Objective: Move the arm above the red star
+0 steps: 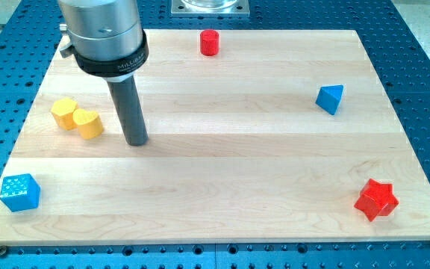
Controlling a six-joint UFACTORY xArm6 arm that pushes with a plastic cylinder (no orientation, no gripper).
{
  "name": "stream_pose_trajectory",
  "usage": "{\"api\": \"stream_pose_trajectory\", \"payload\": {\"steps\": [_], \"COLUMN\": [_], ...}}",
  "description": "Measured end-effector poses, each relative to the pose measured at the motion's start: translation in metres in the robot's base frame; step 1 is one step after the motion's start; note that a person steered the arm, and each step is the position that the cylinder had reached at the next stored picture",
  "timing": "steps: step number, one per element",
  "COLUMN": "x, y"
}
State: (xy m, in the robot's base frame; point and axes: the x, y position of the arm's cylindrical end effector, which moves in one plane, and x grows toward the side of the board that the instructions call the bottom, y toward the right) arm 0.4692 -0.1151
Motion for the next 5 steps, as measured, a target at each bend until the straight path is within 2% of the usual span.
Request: {"api": "stream_pose_trajectory", "payload": {"steps": [1, 2, 4, 5], "x": [0.000, 0.010, 0.016, 0.019], "y": [0.008, 0.045, 0.302, 0.378]}}
